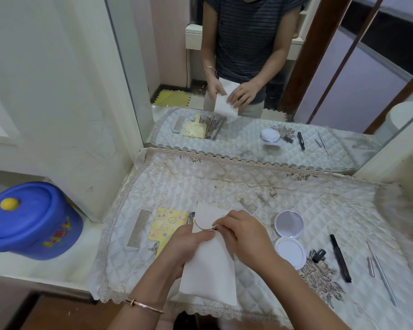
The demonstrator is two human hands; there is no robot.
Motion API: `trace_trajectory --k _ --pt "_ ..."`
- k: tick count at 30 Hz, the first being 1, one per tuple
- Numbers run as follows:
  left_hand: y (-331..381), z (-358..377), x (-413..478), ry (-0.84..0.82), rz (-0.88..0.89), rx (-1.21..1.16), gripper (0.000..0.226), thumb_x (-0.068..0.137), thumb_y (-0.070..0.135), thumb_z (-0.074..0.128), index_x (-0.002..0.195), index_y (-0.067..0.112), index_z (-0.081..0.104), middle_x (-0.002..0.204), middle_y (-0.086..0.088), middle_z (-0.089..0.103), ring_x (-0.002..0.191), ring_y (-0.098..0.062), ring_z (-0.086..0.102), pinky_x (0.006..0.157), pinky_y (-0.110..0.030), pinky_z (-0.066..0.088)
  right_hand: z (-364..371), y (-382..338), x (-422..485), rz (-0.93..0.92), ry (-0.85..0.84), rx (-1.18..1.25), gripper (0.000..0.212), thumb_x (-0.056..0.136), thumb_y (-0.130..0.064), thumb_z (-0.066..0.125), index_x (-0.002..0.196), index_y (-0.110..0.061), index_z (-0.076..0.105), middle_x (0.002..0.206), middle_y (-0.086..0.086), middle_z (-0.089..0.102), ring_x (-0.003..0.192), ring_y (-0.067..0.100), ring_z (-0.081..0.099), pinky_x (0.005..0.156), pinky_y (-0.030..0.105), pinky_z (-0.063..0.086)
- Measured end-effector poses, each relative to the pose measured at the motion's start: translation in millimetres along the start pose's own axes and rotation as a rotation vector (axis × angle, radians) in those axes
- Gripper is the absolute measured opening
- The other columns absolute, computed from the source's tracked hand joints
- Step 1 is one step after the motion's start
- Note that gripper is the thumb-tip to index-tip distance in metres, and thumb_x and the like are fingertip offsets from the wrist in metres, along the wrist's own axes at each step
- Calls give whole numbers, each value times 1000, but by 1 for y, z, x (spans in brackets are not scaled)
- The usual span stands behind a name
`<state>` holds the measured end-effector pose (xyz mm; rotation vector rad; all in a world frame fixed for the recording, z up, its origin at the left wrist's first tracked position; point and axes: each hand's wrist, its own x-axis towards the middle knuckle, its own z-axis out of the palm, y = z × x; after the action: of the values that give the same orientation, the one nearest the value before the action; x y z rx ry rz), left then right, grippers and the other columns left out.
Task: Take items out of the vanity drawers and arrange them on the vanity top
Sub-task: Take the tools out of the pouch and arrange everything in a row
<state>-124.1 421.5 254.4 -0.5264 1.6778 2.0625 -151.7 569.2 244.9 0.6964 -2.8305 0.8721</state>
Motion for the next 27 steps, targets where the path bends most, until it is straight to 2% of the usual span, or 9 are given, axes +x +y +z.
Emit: trace_trajectory --k 4,9,12,14,17,18,21,24,27 --pt "3 -3 -1 3 -5 -44 11 84 4 58 86 8 68 70 -3 73 60 -15 69 51 -22 52 -1 4 0 -59 29 34 35 84 -37 41 91 -23 72 82 -3 69 78 14 58 64 30 51" --pt "6 -7 -4 -34 -34 -105 11 84 5 55 76 4 64 55 -2 68 49 -13 65 45 -18 48 0 5 -1 -119 40 -7 29 84 -35 47 94 -23 71 85 -4 69 78 14 61 65 31 54" --pt "4 -9 -2 -42 -50 -175 20 83 20 60 88 1 67 75 -12 71 66 -22 68 61 -27 52 0 2 -5 -91 -23 42 39 83 -51 46 96 -25 71 94 -12 64 91 11 58 79 25 46" --pt "-2 -8 2 36 -26 -118 24 82 23 64 96 4 69 86 -14 74 74 -25 71 63 -29 55 1 -3 -9 74 -56 231 36 84 -50 49 88 -23 73 97 -24 54 98 0 50 83 13 37" --pt "-17 -3 9 131 5 -4 25 79 22 68 100 8 69 93 -11 75 84 -26 71 75 -37 58 6 -7 -14 424 53 531 8 83 -25 65 82 -32 64 104 -21 48 103 -3 49 77 13 37" --pt "-22 0 11 146 17 47 26 78 24 69 100 9 69 91 -8 75 83 -22 72 76 -35 58 9 -5 -19 531 46 635 21 81 -21 68 91 -36 58 105 -16 50 99 0 54 74 14 41" --pt "-38 12 15 160 61 231 15 82 25 65 95 18 68 84 6 72 73 -4 68 59 -14 51 18 2 -36 816 -46 1060 52 80 -14 69 115 -39 40 95 6 67 77 14 66 63 22 52" --pt "-52 27 18 124 110 365 12 86 24 59 97 29 62 89 13 68 86 -6 65 66 -10 48 23 14 -50 928 1 1091 61 77 -8 70 120 -37 37 93 26 69 71 24 66 61 32 55" --pt "-56 34 23 89 135 473 18 94 24 47 108 24 57 96 10 63 88 -5 60 72 -14 48 25 27 -50 981 118 1043 56 79 4 64 116 -30 40 85 18 67 66 23 63 52 25 55"
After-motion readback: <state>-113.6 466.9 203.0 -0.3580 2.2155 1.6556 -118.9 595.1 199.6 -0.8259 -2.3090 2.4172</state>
